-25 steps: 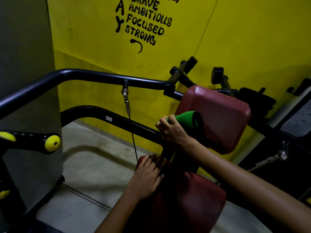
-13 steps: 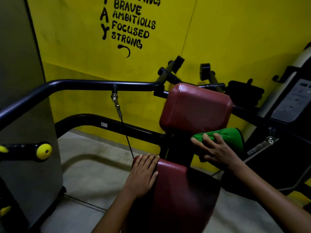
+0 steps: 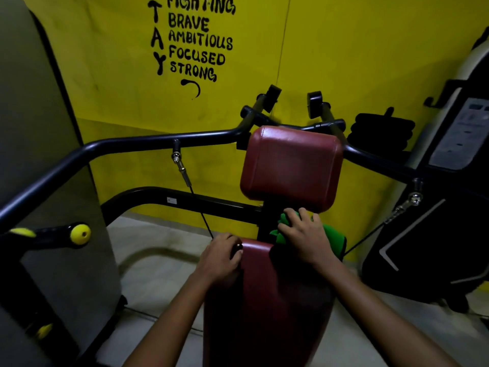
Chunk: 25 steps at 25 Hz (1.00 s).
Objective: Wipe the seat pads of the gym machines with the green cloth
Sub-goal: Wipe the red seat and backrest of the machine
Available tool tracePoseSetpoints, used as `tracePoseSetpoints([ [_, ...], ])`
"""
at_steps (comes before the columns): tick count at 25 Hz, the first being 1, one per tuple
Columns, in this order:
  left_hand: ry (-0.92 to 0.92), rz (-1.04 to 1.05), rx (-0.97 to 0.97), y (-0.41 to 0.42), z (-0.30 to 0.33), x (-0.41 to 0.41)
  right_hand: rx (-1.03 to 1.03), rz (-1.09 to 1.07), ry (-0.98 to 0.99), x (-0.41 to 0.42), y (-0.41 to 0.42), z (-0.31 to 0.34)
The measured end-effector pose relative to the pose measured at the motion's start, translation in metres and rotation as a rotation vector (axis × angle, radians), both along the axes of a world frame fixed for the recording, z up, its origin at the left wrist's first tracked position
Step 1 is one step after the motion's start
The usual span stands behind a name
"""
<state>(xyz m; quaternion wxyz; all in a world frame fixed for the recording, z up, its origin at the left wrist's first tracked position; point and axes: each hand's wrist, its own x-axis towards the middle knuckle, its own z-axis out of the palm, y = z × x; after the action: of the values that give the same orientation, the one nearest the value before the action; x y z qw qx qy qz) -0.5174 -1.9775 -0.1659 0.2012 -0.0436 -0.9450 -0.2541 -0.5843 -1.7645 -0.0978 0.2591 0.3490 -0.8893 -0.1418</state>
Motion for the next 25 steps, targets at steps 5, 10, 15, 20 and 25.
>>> tracePoseSetpoints([
  [5, 0.016, 0.084, 0.091, -0.004, 0.021, 0.044, -0.197, -0.060, -0.213, 0.021, -0.018, 0.019],
  [10, 0.040, 0.138, 0.072, -0.009, 0.041, 0.088, -0.324, -0.040, -0.338, 0.053, -0.037, 0.019],
  [15, 0.040, 0.150, 0.063, -0.026, 0.051, 0.121, -0.448, -0.091, -0.391, 0.087, -0.040, 0.019],
  [20, 0.023, 0.083, 0.080, -0.047, 0.047, 0.166, -0.557, -0.188, -0.442, 0.139, -0.051, 0.021],
  [25, 0.057, 0.065, 0.165, -0.060, 0.041, 0.209, -0.636, -0.216, -0.489, 0.194, -0.065, 0.014],
])
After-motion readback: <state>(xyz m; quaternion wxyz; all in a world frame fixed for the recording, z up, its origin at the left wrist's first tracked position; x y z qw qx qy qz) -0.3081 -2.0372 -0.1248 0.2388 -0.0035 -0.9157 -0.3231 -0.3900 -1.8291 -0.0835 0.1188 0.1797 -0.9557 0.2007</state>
